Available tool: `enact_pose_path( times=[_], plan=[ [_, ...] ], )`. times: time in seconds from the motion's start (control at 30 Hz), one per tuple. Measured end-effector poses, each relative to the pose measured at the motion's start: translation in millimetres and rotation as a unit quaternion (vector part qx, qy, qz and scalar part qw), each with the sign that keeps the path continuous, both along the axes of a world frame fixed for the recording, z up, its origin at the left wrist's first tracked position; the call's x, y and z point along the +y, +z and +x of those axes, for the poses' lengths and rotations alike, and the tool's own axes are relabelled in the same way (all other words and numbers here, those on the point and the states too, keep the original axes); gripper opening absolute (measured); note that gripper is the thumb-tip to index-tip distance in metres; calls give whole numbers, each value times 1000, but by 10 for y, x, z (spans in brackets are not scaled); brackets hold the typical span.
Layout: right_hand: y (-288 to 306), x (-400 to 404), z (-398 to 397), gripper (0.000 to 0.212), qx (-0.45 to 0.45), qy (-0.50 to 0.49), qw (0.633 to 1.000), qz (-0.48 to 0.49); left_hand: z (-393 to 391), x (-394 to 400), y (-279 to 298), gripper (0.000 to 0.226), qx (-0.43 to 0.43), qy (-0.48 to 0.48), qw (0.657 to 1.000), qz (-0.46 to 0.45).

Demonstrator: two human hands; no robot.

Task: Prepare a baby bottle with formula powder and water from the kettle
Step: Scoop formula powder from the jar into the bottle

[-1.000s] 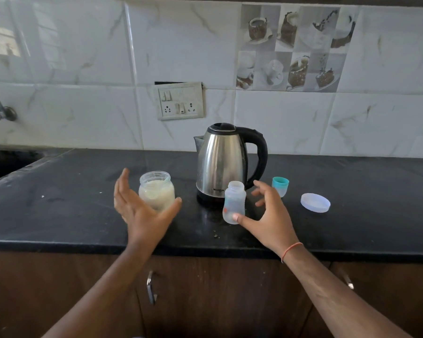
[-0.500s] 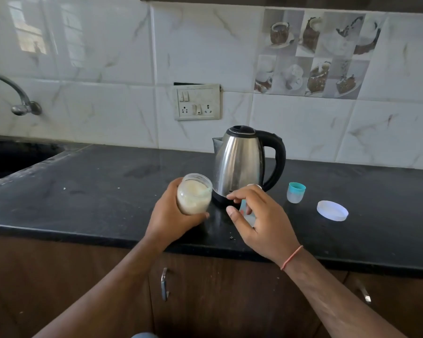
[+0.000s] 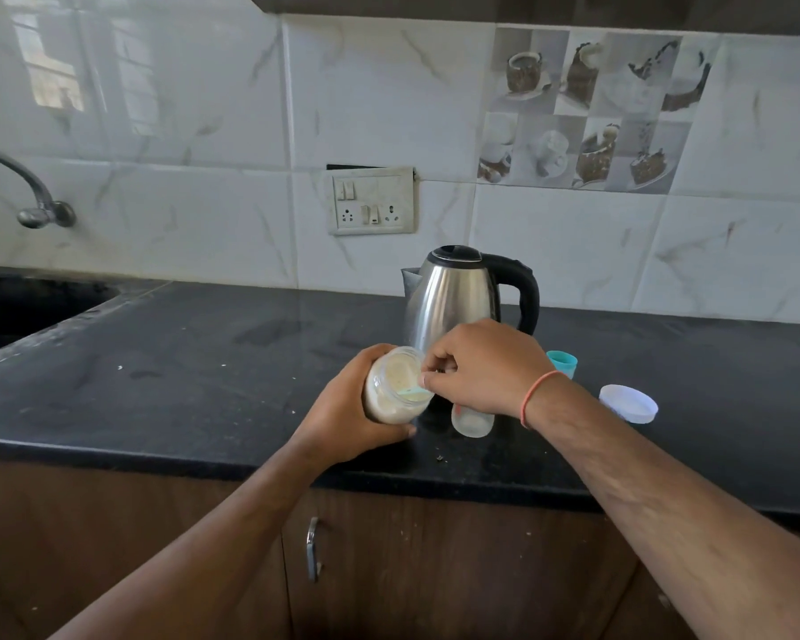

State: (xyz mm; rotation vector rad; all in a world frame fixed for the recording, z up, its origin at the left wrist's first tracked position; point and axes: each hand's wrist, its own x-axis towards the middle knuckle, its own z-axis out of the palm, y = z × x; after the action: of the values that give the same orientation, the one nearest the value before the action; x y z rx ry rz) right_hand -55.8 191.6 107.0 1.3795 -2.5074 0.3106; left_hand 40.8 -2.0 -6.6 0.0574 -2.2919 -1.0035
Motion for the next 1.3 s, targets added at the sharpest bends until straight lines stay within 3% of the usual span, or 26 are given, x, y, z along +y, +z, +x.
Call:
enact_pose_path(
  times=[0.17,0.5,1.1,1.3],
  plan=[
    [81,-21,-41,21,3,-18,997,75,-118,36,-6,98,-5,-29,1000,1],
    [119,-77,-2,19,-20,-10,994,105,-102,15,-10,97,3,-42,999,-7],
    [-86,23,-112,33,14,21,997,-79,-102,9,5,101,-13,-36,999,15],
    [-197,-19,-125,31,-32,33,986,-160,-96,14,10,102,-16,-36,999,11]
  ],
)
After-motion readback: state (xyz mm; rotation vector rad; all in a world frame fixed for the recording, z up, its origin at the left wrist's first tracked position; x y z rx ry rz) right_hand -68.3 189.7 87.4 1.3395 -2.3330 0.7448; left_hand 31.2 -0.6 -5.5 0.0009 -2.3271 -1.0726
